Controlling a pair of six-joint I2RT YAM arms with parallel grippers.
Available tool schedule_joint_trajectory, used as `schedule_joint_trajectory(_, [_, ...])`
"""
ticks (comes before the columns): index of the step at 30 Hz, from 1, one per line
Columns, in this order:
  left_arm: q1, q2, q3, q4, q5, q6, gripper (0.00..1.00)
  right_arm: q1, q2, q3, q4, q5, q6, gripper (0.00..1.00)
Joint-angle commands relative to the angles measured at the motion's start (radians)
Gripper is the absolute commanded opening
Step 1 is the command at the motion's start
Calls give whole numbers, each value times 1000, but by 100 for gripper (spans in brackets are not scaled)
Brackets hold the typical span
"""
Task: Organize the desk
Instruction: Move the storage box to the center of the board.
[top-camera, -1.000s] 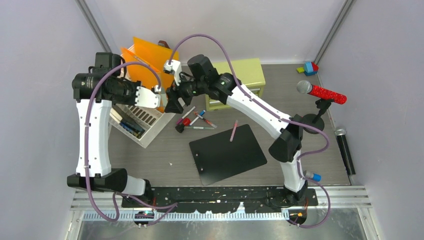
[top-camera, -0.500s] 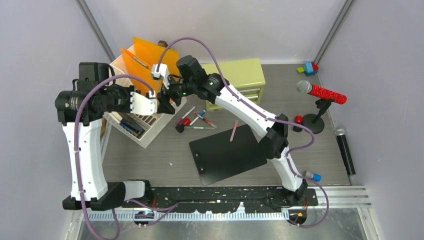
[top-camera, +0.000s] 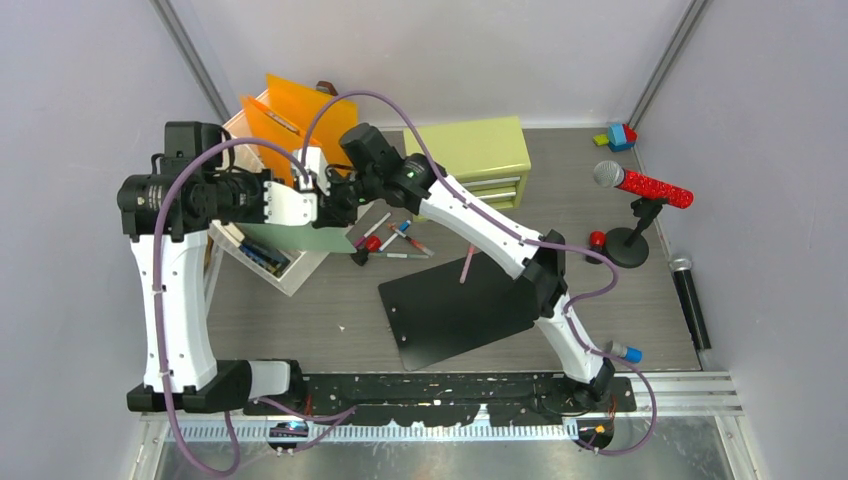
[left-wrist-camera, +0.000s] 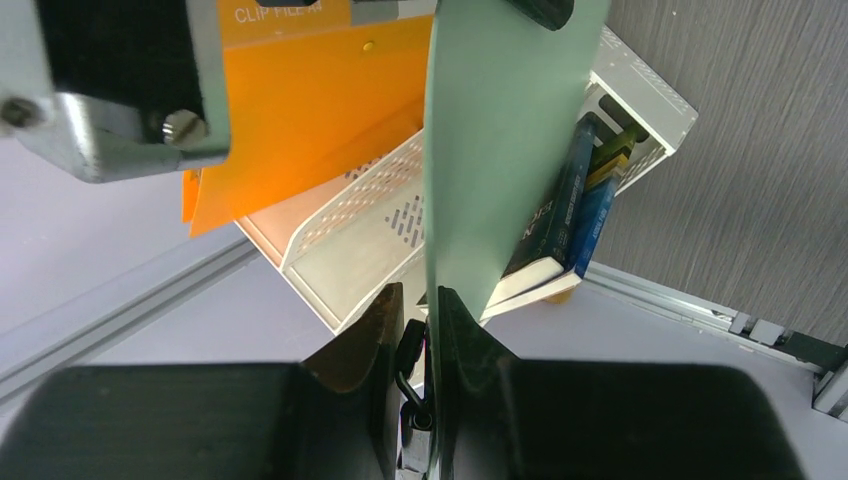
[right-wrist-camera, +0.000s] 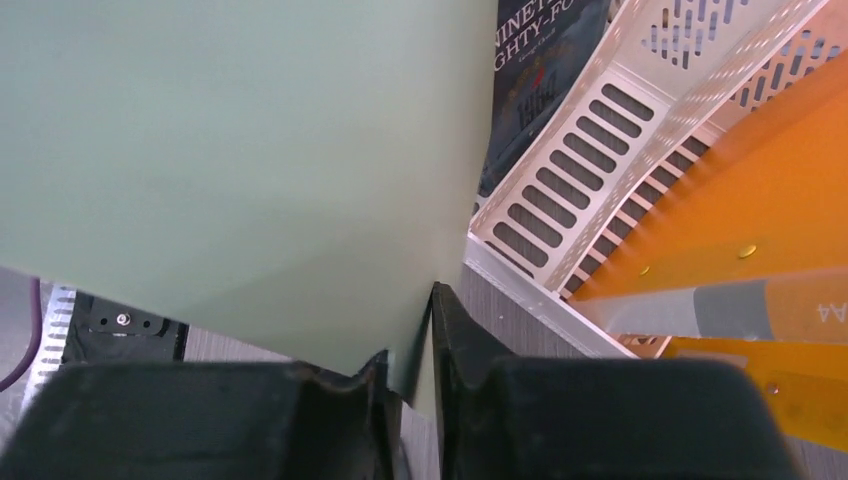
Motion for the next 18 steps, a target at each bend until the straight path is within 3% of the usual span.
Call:
schedule_joint_trajectory(1, [-2,10,53,-193,47,-1,2,0,-61,17,-18,5,20,10])
schedule_joint_trajectory(3, [-2,14,65,-193,45,2,13,0,-76,6,-22,10,30,2])
schedule_joint_trajectory(5, [-2,14,72,-175,42,-1,29,1,-88,-2,-22,17,42,1])
schedule_joint_trajectory(9, [-2,-6,58,-104,22,-8,51,2,-120,-32,-38,35,46,0])
schedule_joint_trajectory(13, [-1,-28,42,-17,11,-39,96,2,-160,-74,-50,63,44,1])
schedule_joint_trajectory(18, [0,-52,33,124,2,-141,100,1,-226,-130,-56,132,49,0])
